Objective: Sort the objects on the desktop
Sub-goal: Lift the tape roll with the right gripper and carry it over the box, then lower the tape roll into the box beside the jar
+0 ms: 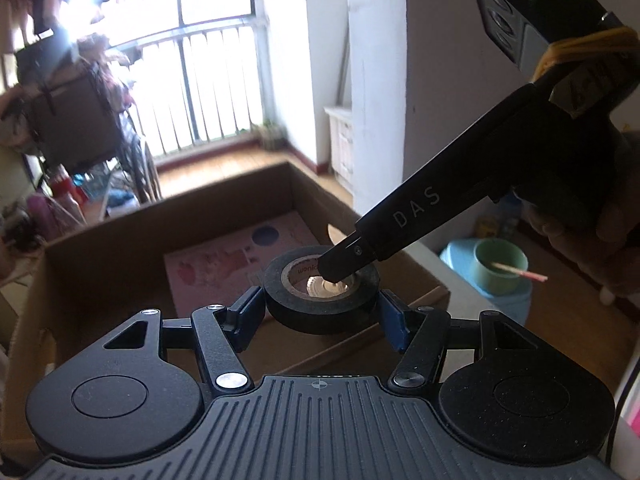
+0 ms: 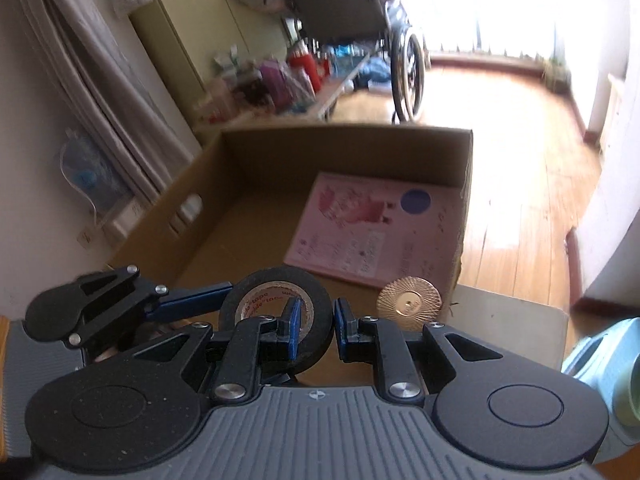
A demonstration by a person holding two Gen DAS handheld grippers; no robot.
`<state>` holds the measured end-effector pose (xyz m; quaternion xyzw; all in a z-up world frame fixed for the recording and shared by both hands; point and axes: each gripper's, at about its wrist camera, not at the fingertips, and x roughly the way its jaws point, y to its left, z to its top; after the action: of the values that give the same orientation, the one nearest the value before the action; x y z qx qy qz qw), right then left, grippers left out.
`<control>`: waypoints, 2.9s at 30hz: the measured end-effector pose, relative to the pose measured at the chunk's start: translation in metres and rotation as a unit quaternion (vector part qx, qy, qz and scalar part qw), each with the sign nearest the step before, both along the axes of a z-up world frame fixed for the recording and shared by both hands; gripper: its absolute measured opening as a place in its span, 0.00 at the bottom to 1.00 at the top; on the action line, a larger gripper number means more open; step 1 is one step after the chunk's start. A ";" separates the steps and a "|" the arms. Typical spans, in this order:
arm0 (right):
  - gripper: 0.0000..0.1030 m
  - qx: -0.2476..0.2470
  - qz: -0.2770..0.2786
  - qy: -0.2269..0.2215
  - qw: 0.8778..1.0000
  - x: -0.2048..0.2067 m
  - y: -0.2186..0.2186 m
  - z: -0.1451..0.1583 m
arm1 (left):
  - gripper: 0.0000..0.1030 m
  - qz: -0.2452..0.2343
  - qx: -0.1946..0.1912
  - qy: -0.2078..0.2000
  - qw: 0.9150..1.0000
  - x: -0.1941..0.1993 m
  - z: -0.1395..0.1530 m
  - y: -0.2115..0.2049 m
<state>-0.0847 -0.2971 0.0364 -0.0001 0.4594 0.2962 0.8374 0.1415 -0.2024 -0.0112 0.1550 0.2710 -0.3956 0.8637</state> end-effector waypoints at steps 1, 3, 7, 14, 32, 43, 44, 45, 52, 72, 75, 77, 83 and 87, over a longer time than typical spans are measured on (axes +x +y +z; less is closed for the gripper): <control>0.19 -0.010 0.005 0.006 1.000 0.004 0.001 -0.002 | 0.60 -0.003 0.003 0.009 1.000 0.005 -0.002 -0.001; 0.19 -0.033 0.015 0.018 0.999 0.013 0.005 -0.007 | 0.59 -0.006 0.006 0.036 0.999 0.017 -0.005 -0.004; 0.19 -0.072 0.036 0.045 0.996 0.028 0.012 -0.015 | 0.59 -0.014 0.001 0.096 0.995 0.037 -0.010 -0.007; 0.19 -0.132 0.082 0.111 0.982 0.048 0.027 -0.032 | 0.57 -0.015 -0.008 0.215 0.976 0.070 -0.022 -0.010; 0.15 -0.310 0.169 0.157 0.922 0.070 0.072 -0.057 | 0.62 -0.036 -0.003 0.320 0.947 0.094 -0.045 -0.021; 0.16 -0.300 0.178 0.144 0.926 0.071 0.076 -0.050 | 0.69 -0.037 -0.021 0.323 0.945 0.097 -0.043 -0.013; 0.16 -0.295 0.177 0.142 0.928 0.072 0.076 -0.048 | 0.70 -0.037 -0.023 0.320 0.946 0.097 -0.042 -0.012; 0.16 -0.290 0.173 0.139 0.931 0.073 0.077 -0.046 | 0.70 -0.037 -0.024 0.318 0.947 0.096 -0.040 -0.011; 0.16 -0.269 0.164 0.116 0.942 0.080 0.086 -0.047 | 0.72 -0.031 -0.026 0.296 0.954 0.092 -0.033 0.000; 0.18 -0.292 0.195 0.104 0.931 0.074 0.092 -0.069 | 0.73 -0.030 -0.037 0.283 0.958 0.096 -0.026 0.019; 0.18 -0.298 0.204 0.107 0.926 0.069 0.089 -0.067 | 0.73 -0.030 -0.037 0.283 0.958 0.095 -0.027 0.019; 0.18 -0.304 0.208 0.109 0.923 0.064 0.086 -0.067 | 0.73 -0.031 -0.037 0.282 0.958 0.095 -0.027 0.019; 0.18 -0.314 0.208 0.122 0.918 0.059 0.076 -0.066 | 0.74 -0.030 -0.040 0.282 0.958 0.093 -0.029 0.020; 0.19 -0.329 0.218 0.127 0.910 0.054 0.076 -0.067 | 0.74 -0.030 -0.041 0.282 0.958 0.094 -0.029 0.021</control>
<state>-0.0303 -0.2215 -0.0310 -0.3377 0.6220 0.3008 0.6392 0.2359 -0.1819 -0.0406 0.0097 0.4830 -0.4594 0.7454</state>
